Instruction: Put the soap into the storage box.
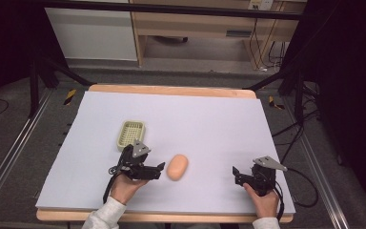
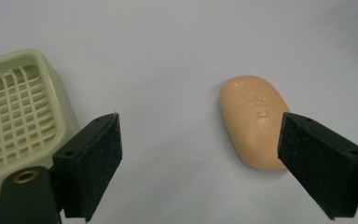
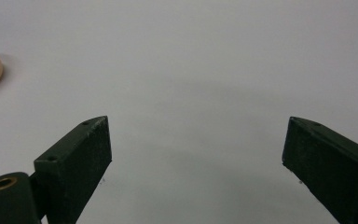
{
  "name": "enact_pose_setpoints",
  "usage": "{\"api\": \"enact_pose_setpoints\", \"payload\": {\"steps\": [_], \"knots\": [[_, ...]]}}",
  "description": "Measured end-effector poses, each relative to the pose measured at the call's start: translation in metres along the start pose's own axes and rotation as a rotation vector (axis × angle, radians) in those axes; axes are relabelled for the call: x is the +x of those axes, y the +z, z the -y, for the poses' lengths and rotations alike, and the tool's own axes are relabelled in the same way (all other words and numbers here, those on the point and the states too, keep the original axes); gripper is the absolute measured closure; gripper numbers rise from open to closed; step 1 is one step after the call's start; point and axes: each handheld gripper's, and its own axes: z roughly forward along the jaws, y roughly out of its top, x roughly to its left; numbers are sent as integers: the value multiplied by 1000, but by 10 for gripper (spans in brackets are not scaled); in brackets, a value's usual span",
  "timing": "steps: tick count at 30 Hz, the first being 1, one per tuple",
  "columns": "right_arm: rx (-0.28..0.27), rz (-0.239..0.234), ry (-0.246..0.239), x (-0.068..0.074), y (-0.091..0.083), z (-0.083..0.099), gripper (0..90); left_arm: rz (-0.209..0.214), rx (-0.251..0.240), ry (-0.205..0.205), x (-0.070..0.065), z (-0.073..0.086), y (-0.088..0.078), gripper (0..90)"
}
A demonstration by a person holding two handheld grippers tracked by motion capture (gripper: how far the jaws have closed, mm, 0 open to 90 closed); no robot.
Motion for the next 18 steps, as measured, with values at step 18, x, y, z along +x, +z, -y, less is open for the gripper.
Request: {"api": "enact_pose_setpoints", "payload": {"steps": [18], "knots": [[1, -4, 2, 0, 0, 0, 83, 36, 18, 19, -16, -8, 15, 125]]}}
